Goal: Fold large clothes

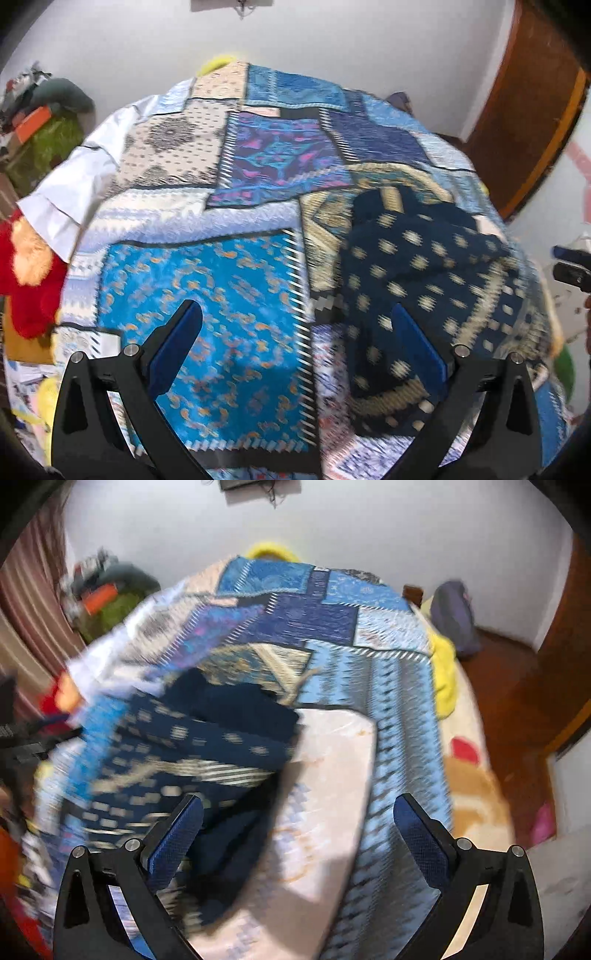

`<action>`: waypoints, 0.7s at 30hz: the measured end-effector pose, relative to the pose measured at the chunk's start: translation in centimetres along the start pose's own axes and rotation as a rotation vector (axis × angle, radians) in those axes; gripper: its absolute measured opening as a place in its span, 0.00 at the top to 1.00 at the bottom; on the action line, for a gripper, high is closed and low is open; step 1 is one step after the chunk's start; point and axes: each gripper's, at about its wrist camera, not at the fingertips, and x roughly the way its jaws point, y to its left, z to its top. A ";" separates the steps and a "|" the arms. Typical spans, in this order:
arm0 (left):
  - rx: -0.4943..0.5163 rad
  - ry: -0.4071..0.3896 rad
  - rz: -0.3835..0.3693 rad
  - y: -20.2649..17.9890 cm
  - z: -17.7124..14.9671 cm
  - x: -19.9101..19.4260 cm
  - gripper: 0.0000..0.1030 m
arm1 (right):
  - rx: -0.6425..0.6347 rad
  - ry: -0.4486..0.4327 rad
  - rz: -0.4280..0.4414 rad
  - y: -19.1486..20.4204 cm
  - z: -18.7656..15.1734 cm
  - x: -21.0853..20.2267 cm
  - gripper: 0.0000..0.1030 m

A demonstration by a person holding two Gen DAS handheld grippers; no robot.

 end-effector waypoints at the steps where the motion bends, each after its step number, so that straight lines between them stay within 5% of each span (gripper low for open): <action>1: -0.003 0.009 -0.024 -0.3 -0.2 0.1 0.00 | 0.047 0.011 0.062 -0.1 -0.2 -0.3 0.00; 4: -0.027 0.074 -0.130 -1.6 -1.6 1.3 0.00 | 0.180 0.098 0.277 0.2 -1.1 1.3 0.00; 6: -0.059 0.134 -0.206 -2.1 -2.4 3.1 0.00 | 0.225 0.171 0.339 0.4 -2.0 3.5 0.00; 10: -0.160 0.205 -0.326 -2.2 -2.7 6.3 0.00 | 0.217 0.273 0.299 1.1 -3.1 8.1 0.00; 13: -0.240 0.254 -0.416 -1.8 -2.2 8.6 0.00 | 0.242 0.292 0.353 1.2 -3.1 10.0 0.00; 21: -0.240 0.268 -0.462 -3.9 -0.3 11.8 0.00 | 0.180 0.248 0.365 3.0 -1.2 12.2 0.00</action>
